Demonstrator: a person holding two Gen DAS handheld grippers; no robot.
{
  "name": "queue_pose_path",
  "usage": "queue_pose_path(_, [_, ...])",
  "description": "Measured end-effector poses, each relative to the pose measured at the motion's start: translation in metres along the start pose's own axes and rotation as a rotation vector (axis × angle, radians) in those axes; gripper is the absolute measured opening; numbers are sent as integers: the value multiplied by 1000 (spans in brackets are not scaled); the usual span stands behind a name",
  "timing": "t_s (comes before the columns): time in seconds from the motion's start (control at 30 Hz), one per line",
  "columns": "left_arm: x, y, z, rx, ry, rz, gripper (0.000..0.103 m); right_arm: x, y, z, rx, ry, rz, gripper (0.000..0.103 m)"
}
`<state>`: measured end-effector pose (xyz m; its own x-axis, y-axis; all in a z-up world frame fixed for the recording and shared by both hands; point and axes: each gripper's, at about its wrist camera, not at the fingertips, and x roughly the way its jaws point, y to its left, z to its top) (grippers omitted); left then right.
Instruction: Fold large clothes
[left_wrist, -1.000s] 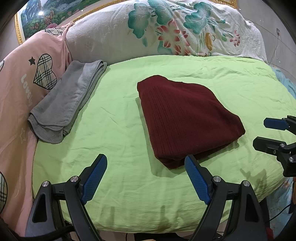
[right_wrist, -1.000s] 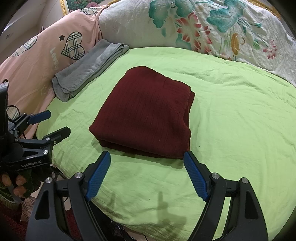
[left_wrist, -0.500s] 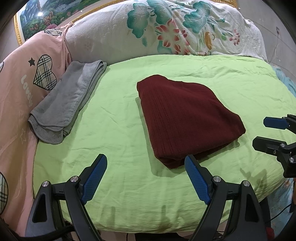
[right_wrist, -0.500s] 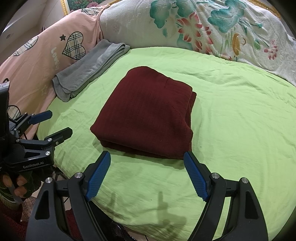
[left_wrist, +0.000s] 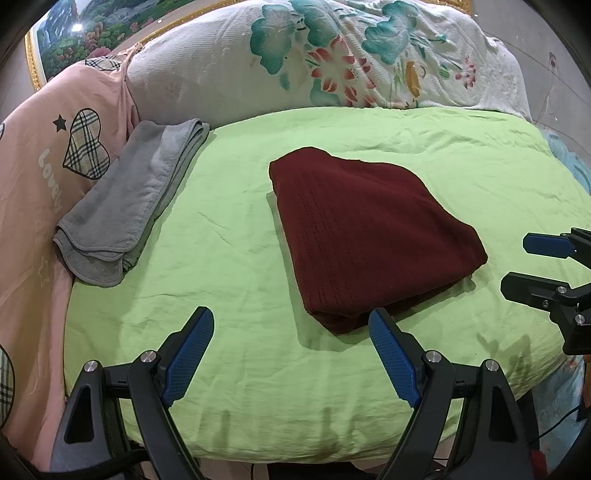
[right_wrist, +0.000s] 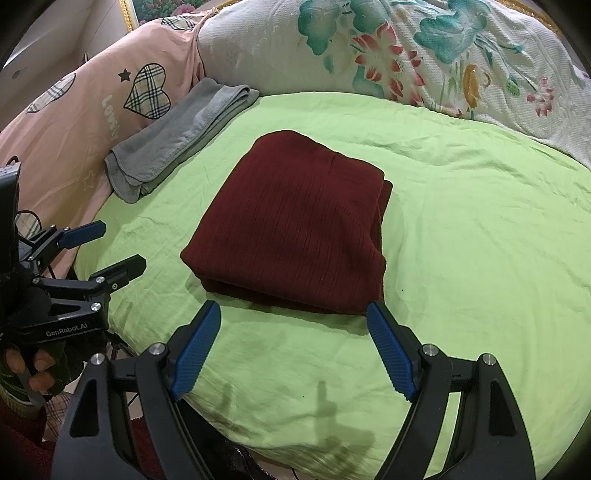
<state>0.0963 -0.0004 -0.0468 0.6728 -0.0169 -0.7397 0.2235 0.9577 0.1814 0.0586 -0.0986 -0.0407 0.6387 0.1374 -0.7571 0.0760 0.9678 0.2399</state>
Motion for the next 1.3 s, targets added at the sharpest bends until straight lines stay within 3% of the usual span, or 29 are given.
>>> queue_pose_path(1.3, [8, -4, 9, -3, 20, -29, 86, 3, 2, 3, 7, 4, 0, 81])
